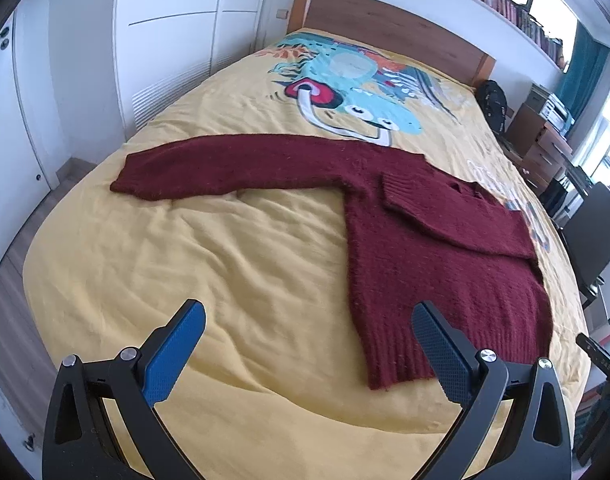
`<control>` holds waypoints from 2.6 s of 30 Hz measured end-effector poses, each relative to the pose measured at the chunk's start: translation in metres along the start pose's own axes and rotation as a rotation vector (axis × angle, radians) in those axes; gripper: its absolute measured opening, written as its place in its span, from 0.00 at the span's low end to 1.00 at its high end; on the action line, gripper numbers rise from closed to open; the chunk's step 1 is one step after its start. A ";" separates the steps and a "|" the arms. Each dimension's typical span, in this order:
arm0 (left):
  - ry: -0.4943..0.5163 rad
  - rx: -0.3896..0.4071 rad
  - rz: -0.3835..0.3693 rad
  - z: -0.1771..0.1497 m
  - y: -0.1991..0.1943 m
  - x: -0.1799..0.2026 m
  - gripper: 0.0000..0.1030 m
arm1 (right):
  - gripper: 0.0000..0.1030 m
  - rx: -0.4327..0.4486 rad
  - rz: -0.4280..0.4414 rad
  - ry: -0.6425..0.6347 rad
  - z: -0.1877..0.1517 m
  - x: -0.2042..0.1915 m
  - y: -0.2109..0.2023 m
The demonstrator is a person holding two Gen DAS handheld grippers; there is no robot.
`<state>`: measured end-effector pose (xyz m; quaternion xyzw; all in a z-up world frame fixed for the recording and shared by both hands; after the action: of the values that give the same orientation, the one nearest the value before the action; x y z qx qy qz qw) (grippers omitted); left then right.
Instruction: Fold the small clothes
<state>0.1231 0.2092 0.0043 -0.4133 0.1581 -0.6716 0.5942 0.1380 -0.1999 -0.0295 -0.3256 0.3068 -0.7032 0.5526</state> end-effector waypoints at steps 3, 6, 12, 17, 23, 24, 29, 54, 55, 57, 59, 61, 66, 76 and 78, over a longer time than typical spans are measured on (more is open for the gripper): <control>-0.033 -0.002 0.019 0.004 0.005 -0.022 0.99 | 0.64 -0.009 -0.008 0.002 -0.001 -0.003 0.004; -0.062 -0.003 0.030 0.008 0.009 -0.041 0.99 | 0.64 -0.022 -0.013 0.001 -0.001 -0.006 0.011; -0.130 -0.018 0.054 0.016 0.027 -0.082 0.99 | 0.64 -0.044 -0.022 -0.005 0.001 -0.011 0.026; -0.189 -0.016 0.073 0.026 0.041 -0.117 0.99 | 0.64 -0.066 -0.029 -0.005 0.003 -0.012 0.039; -0.249 -0.011 0.102 0.043 0.062 -0.156 0.99 | 0.64 -0.095 -0.037 -0.010 0.000 -0.014 0.056; -0.262 -0.010 0.106 0.046 0.065 -0.162 0.99 | 0.64 -0.099 -0.037 -0.009 0.000 -0.015 0.059; -0.348 -0.003 0.125 0.057 0.082 -0.199 0.99 | 0.64 -0.120 -0.039 -0.005 -0.003 -0.014 0.070; -0.824 0.196 -0.070 0.085 0.093 -0.328 0.63 | 0.64 -0.169 -0.068 -0.032 0.000 -0.014 0.100; -0.840 0.211 -0.090 0.085 0.092 -0.331 0.59 | 0.64 -0.170 -0.068 -0.035 0.000 -0.015 0.100; -0.866 0.234 -0.121 0.084 0.091 -0.338 0.53 | 0.64 -0.171 -0.070 -0.041 0.001 -0.016 0.101; -0.887 0.253 -0.149 0.084 0.088 -0.344 0.49 | 0.64 -0.173 -0.071 -0.045 0.003 -0.017 0.102; -0.905 0.267 -0.172 0.086 0.088 -0.346 0.45 | 0.64 -0.173 -0.072 -0.048 0.005 -0.017 0.103; -0.916 0.279 -0.206 0.090 0.084 -0.351 0.45 | 0.64 -0.172 -0.067 -0.057 0.009 -0.021 0.104; -0.924 0.249 -0.163 0.092 0.081 -0.354 0.09 | 0.64 -0.171 -0.053 -0.057 0.010 -0.021 0.105; -0.903 0.241 -0.143 0.094 0.078 -0.350 0.08 | 0.64 -0.170 -0.048 -0.053 0.010 -0.020 0.106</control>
<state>0.2287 0.5416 -0.1219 -0.6019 -0.2243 -0.4776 0.5994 0.2104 -0.2019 -0.1097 -0.3973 0.3428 -0.6787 0.5138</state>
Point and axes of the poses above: each gripper's, at about its wrist camera, not at the fingertips, and y roughly the way its jaws point, x to its right, z to its top, the point moved 8 cm from there along y, roughly the way its jaws point, and after that the axes turned 12 degrees about -z, right-handed, at the moved point
